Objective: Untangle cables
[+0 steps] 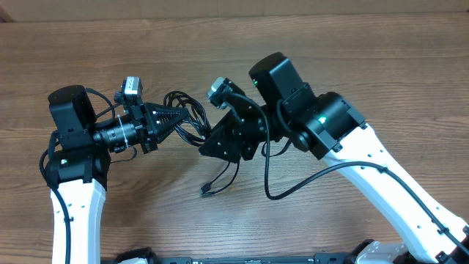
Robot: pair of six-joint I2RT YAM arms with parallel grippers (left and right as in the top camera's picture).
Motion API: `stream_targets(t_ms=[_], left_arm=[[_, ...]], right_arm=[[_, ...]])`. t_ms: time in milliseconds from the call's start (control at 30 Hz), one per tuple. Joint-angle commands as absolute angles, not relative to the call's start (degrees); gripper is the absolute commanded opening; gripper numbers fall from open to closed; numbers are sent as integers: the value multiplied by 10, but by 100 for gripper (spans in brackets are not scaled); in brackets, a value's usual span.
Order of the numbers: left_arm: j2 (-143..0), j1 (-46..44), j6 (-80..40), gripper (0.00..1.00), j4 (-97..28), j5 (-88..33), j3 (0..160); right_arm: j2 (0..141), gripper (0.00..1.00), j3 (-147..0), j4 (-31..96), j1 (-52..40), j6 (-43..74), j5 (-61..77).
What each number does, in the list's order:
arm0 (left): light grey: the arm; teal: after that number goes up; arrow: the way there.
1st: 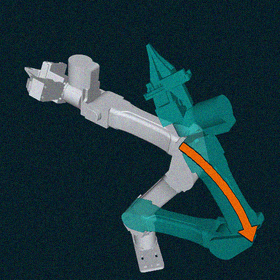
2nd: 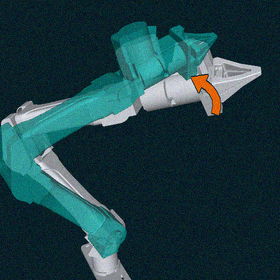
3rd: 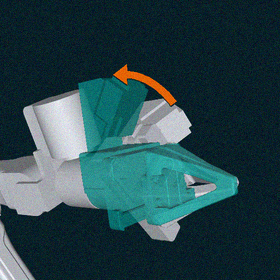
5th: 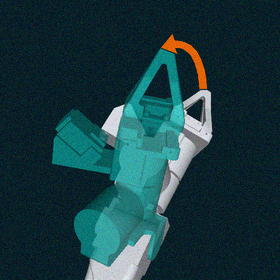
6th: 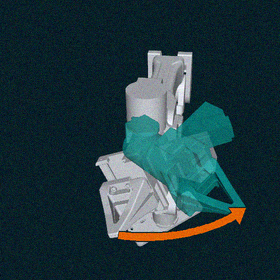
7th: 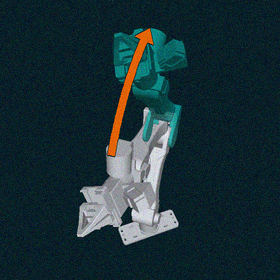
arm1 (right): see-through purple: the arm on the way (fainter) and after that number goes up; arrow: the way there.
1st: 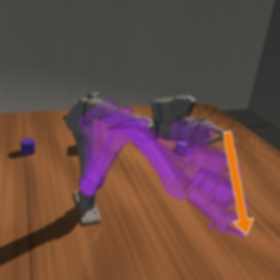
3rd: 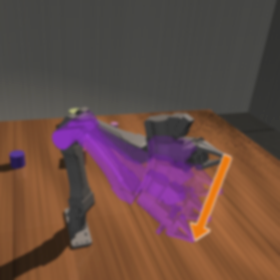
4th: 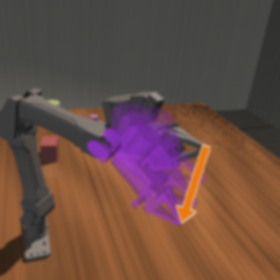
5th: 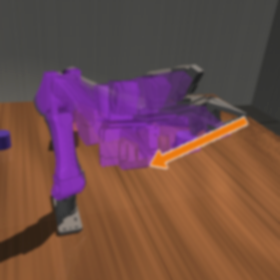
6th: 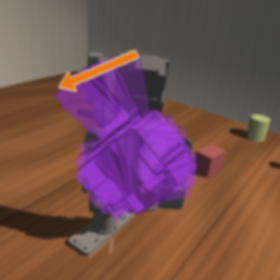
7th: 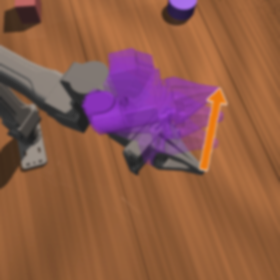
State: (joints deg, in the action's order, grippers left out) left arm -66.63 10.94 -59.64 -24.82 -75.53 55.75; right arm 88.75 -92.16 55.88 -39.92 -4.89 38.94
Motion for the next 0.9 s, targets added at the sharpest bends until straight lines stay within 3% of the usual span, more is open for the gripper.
stream_targets(t_ms=[0, 33, 167, 200, 233, 400, 567, 867], left_arm=[[-659, 112, -598, 4, -246, -788, 560], [-659, 112, -603, 4, -246, -794, 560], [-659, 112, -629, 5, -245, -823, 560], [-659, 112, -631, 4, -246, -825, 560], [-659, 112, -630, 4, -246, -826, 560], [-659, 112, -628, 4, -245, -826, 560], [-659, 112, -624, 4, -236, -841, 560], [-659, 112, -624, 10, -220, -869, 560]], right_arm=[[900, 40, -932, 553, -403, -54, 397], [903, 29, -931, 551, -403, -54, 397], [915, 29, -929, 548, -405, -51, 398], [919, 25, -929, 547, -406, -48, 398], [922, 4, -929, 545, -406, -45, 398], [927, 4, -929, 545, -405, -46, 379], [927, 4, -929, 553, -392, -42, 273], [927, 4, -930, 563, -333, 53, 120]])
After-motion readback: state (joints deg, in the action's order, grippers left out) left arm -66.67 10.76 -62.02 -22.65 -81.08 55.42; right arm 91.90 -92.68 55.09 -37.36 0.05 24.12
